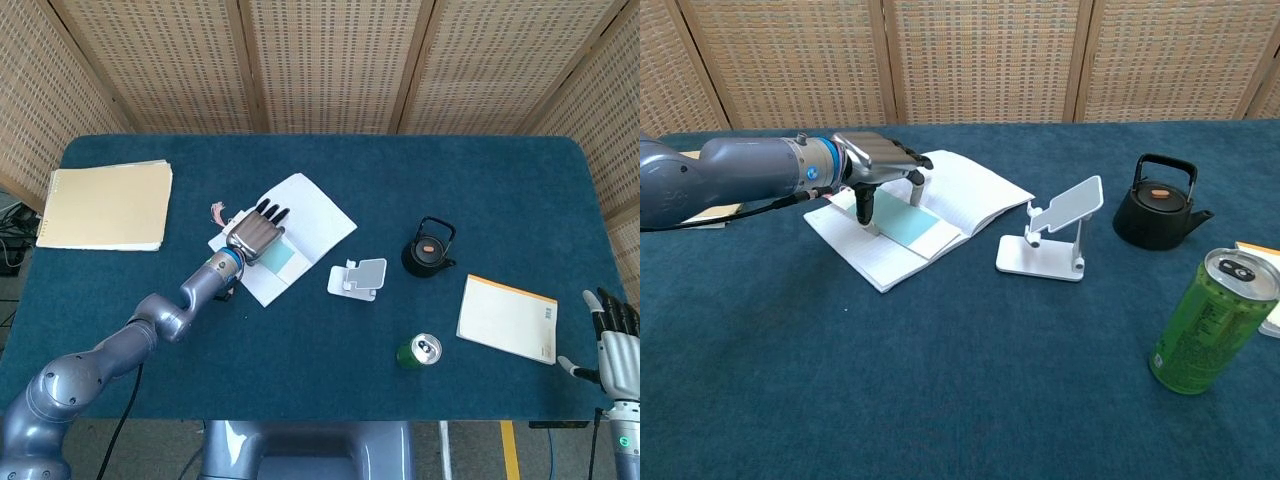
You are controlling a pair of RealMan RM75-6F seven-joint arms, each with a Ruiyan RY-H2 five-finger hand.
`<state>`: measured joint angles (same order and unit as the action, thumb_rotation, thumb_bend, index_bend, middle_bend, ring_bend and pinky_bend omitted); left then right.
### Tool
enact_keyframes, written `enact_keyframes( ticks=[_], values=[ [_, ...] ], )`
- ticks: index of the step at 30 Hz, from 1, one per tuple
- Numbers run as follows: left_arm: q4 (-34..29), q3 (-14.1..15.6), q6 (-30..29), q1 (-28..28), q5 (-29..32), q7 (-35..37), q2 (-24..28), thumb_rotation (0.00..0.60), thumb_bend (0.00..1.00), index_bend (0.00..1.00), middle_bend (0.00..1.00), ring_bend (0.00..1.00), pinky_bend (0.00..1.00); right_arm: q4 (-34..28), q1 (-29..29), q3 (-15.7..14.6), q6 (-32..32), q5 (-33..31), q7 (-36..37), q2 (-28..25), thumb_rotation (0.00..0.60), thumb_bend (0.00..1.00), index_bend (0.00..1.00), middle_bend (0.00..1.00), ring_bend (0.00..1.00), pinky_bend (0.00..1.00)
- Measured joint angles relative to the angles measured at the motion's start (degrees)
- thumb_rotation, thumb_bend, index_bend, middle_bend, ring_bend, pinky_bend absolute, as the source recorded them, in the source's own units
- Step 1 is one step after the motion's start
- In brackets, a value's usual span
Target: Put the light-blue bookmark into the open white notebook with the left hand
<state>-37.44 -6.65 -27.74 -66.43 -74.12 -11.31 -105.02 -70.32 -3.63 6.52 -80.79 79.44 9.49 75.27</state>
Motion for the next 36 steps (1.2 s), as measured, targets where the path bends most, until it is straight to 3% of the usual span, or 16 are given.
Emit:
enact_keyframes(
  ticks=[12, 19, 28, 32, 36],
  values=[
    [3.6, -0.27, 0.46, -1.33, -1.39, 2.46, -1.85, 0.6, 0.23, 0.49, 0.0, 0.0, 0.0, 0.42, -0.04, -0.02, 0.11, 0.05, 0.23, 0.18, 0.6, 0.09, 0.05, 0.0, 0.0, 0.0],
    [5.33, -0.48, 1.14, -2.09, -1.78, 3.46, -2.72, 0.6, 0.23, 0.43, 0.0, 0.0, 0.0, 0.6, -0.1, -0.03, 0.3, -0.03, 0.12, 0.33, 0.6, 0.09, 0.05, 0.0, 0.0, 0.0],
    [6.82, -0.29, 1.15, -2.53, -2.68, 4.44, -3.62, 0.6, 0.23, 0.3, 0.0, 0.0, 0.0, 0.77, -0.12, -0.04, 0.35, -0.03, 0.1, 0.44, 0.6, 0.09, 0.05, 0.0, 0.0, 0.0],
    [7.22, -0.31, 0.66, -2.51, -2.97, 5.12, -3.88, 0.6, 0.23, 0.11, 0.0, 0.0, 0.0, 0.84, -0.14, -0.05, 0.39, -0.01, 0.07, 0.48, 0.6, 0.09, 0.05, 0.0, 0.0, 0.0],
    [6.61, -0.17, 0.03, -2.27, -3.52, 6.12, -3.43, 0.6, 0.23, 0.01, 0.0, 0.0, 0.0, 0.8, -0.15, -0.06, 0.34, 0.06, 0.03, 0.49, 0.6, 0.09, 0.05, 0.0, 0.0, 0.0]
  ],
)
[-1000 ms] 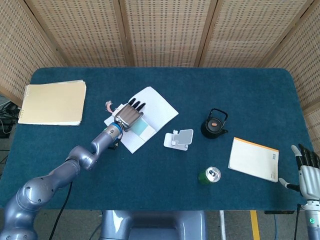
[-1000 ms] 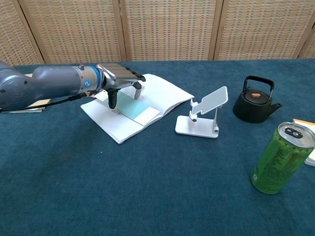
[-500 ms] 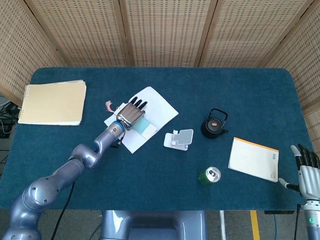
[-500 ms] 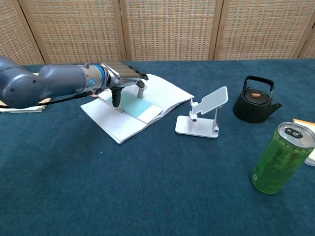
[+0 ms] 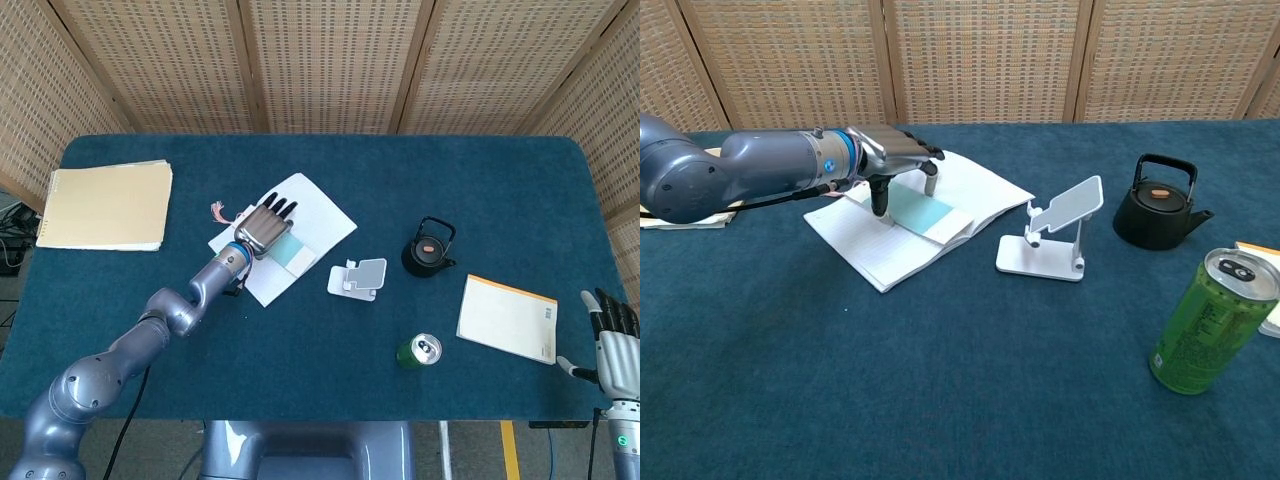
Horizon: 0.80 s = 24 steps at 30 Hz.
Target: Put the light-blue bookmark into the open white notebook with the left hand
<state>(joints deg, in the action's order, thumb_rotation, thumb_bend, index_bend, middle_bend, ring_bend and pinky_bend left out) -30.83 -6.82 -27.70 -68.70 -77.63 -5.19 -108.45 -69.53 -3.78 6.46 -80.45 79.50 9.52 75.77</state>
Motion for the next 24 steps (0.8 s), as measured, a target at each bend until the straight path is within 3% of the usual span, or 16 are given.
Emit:
enact_keyframes(
  ticks=[13, 15, 20, 24],
  values=[
    [-9.77, 1.13, -0.88, 2.2, -1.11, 3.15, 6.52, 0.6, 0.26, 0.01, 0.0, 0.0, 0.0, -0.78, 0.14, -0.13, -1.04, 0.77, -0.31, -0.15, 0.6, 0.09, 0.05, 0.0, 0.0, 0.0],
    [-12.99, 1.22, -0.61, 2.63, -1.0, 3.97, 8.37, 0.6, 0.33, 0.04, 0.0, 0.0, 0.0, -0.93, 0.16, -0.18, -1.19, 0.96, -0.32, -0.19, 0.6, 0.09, 0.05, 0.0, 0.0, 0.0],
    [-22.17, 1.82, 0.51, 3.52, -1.18, 6.4, 14.33, 0.6, 0.79, 0.05, 0.0, 0.0, 0.02, -1.54, 0.16, -0.42, -1.77, 1.74, -0.53, -0.31, 0.6, 0.09, 0.06, 0.0, 0.0, 0.0],
    [-29.35, 2.65, 1.31, 4.36, -1.87, 9.59, 20.0, 0.6, 0.96, 0.05, 0.0, 0.0, 0.03, -2.18, 0.24, -0.54, -2.37, 2.2, -0.7, -0.5, 0.6, 0.09, 0.06, 0.0, 0.0, 0.0]
  ],
)
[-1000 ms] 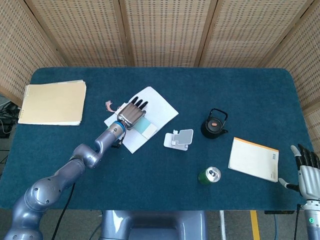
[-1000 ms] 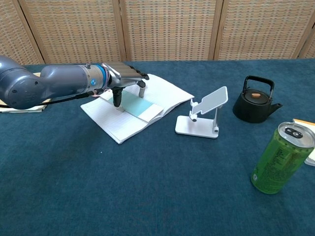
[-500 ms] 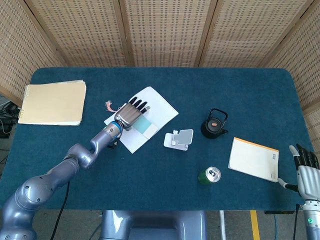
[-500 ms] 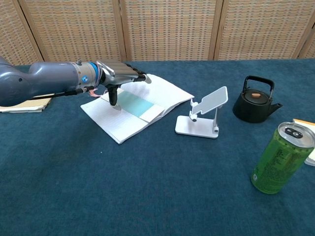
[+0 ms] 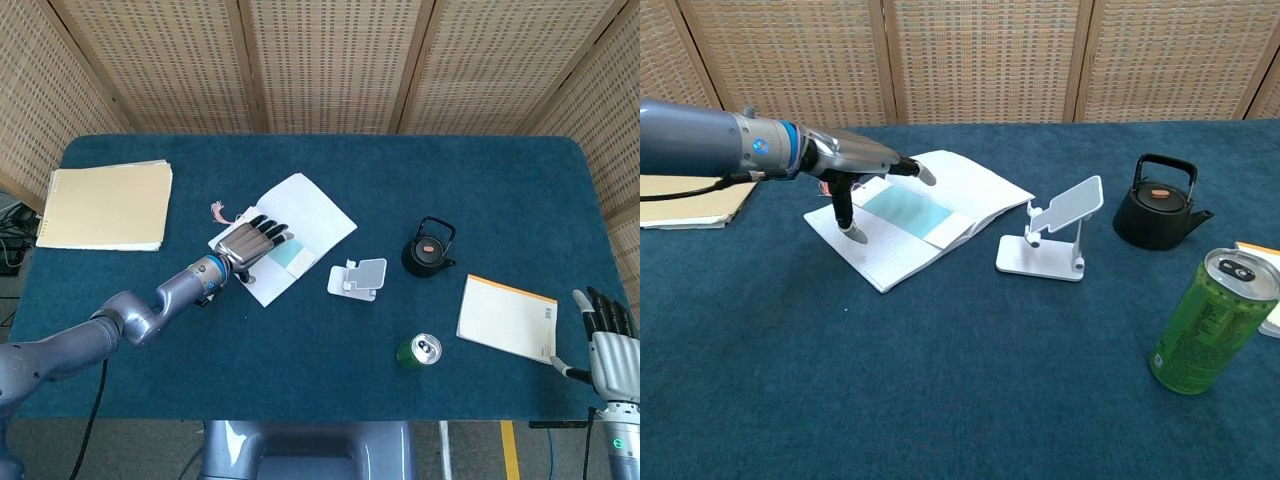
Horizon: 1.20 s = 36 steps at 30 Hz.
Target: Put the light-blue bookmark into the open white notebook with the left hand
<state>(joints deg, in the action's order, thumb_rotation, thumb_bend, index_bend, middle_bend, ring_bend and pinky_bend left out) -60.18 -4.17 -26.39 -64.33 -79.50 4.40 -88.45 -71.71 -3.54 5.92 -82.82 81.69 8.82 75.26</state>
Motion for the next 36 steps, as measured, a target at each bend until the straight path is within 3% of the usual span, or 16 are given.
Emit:
enact_keyframes(
  ticks=[4, 10, 36],
  values=[
    [-3.28, 1.07, 1.06, 0.47, -0.79, 1.87, 3.26, 0.6, 1.0, 0.06, 0.0, 0.0, 0.05, -0.47, 0.1, -0.02, -0.61, 0.35, -0.17, -0.21, 0.6, 0.09, 0.06, 0.0, 0.0, 0.0],
    [-4.13, 1.65, 2.26, 0.56, -0.35, 2.05, 4.1, 0.6, 1.0, 0.07, 0.0, 0.0, 0.05, -0.97, 0.18, -0.07, -1.1, 0.7, -0.33, -0.41, 0.6, 0.09, 0.06, 0.0, 0.0, 0.0],
    [0.75, 0.78, 5.2, -2.95, 3.97, -4.74, -2.7, 0.6, 1.0, 0.1, 0.0, 0.0, 0.06, 0.19, 0.13, 0.27, -0.19, -0.49, 0.3, -0.23, 0.6, 0.09, 0.06, 0.0, 0.0, 0.0]
  ],
)
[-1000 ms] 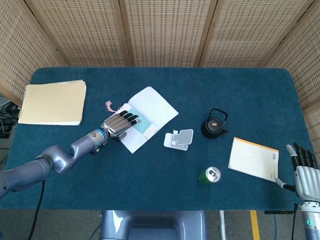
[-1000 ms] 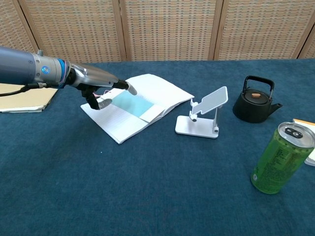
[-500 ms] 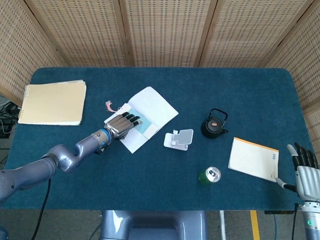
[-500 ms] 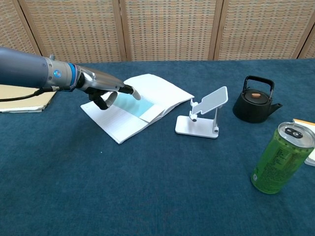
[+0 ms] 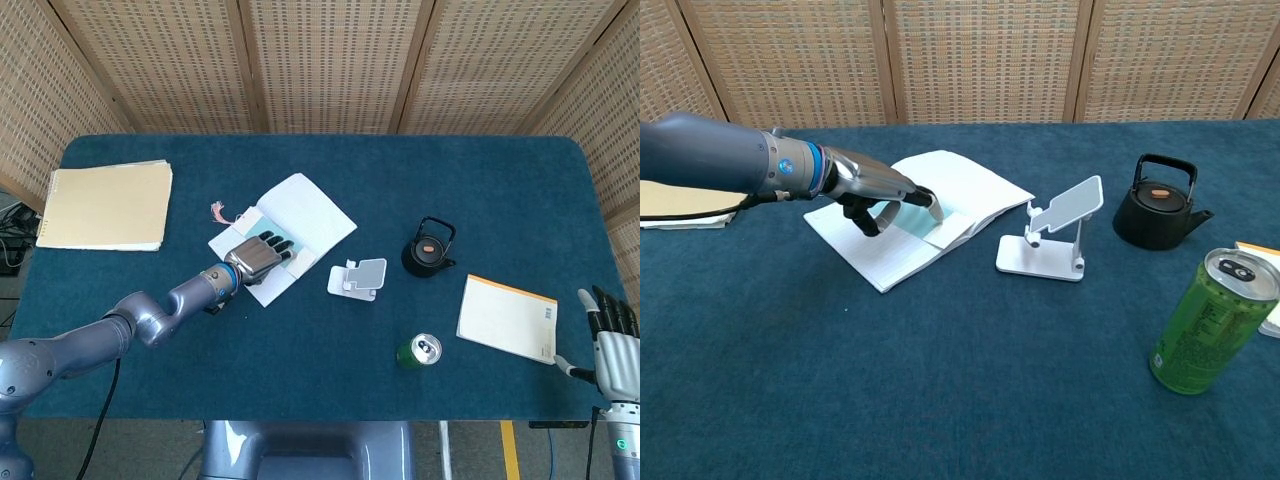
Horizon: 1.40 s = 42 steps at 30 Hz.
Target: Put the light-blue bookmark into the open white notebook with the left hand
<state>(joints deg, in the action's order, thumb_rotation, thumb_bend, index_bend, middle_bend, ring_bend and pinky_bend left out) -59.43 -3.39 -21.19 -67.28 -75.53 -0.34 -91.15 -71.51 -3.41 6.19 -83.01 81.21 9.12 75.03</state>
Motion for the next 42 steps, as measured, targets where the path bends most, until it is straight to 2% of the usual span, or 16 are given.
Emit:
enact_keyframes(
  ticks=[8, 16, 42],
  values=[
    [-0.2, 0.5, -0.45, 0.89, 1.58, -1.57, 1.25, 0.6, 1.0, 0.11, 0.0, 0.0, 0.07, 0.15, -0.13, -0.17, 0.26, 0.14, -0.23, 0.21, 0.6, 0.09, 0.06, 0.0, 0.0, 0.0],
    [1.61, 0.84, 0.76, 0.87, 2.94, -2.42, -0.25, 0.6, 1.0, 0.12, 0.0, 0.0, 0.07, 0.04, -0.04, -0.13, 0.03, 0.14, -0.36, 0.2, 0.6, 0.09, 0.06, 0.0, 0.0, 0.0],
    [2.62, 1.28, -0.44, 1.38, 1.57, -3.17, -0.78, 0.6, 1.0, 0.15, 0.0, 0.0, 0.08, 0.04, -0.1, -0.22, 0.04, 0.25, -0.81, 0.35, 0.6, 0.09, 0.06, 0.0, 0.0, 0.0]
  ],
)
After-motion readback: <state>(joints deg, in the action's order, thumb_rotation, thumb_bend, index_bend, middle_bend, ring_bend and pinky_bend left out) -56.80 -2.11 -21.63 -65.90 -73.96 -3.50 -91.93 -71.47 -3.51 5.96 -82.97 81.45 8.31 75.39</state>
